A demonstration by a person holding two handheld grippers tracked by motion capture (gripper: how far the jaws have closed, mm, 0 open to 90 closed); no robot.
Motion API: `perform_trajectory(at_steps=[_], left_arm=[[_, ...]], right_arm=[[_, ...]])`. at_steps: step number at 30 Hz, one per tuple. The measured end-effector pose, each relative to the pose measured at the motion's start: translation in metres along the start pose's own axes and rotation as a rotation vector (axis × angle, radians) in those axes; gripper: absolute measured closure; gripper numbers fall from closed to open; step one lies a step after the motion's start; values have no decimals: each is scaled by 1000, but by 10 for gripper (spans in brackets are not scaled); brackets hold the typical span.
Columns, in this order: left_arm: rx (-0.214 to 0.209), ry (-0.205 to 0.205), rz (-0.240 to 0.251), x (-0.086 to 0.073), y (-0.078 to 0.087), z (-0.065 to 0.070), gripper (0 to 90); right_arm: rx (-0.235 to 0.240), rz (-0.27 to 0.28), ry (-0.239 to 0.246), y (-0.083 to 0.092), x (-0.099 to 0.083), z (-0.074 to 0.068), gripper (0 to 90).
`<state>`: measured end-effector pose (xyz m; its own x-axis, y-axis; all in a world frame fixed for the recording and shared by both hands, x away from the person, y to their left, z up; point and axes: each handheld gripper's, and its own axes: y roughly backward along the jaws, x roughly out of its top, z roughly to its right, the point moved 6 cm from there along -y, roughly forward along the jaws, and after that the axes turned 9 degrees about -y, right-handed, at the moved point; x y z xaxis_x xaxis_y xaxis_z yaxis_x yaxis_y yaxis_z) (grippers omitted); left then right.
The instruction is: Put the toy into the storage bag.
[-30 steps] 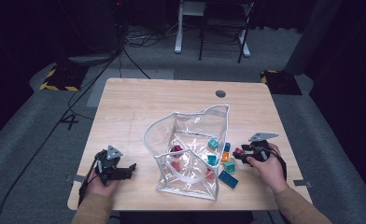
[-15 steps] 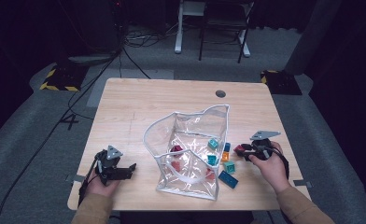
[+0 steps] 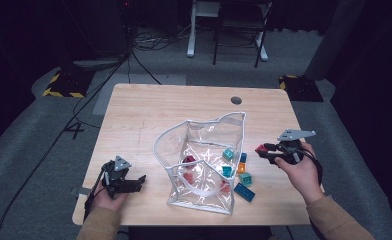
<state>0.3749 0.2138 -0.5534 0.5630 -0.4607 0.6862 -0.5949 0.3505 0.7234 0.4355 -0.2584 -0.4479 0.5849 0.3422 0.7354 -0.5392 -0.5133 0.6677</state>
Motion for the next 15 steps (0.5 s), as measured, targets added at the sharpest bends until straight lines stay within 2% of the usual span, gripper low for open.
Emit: perform_trajectory(at_steps=[8,15], left_arm=[[0,2,2,0,0,0,121],[0,0,1,0,0,0,121]], right_arm=[[6,22,2,16,19,-4,594],[32,48,-2,29,34,-11,594]])
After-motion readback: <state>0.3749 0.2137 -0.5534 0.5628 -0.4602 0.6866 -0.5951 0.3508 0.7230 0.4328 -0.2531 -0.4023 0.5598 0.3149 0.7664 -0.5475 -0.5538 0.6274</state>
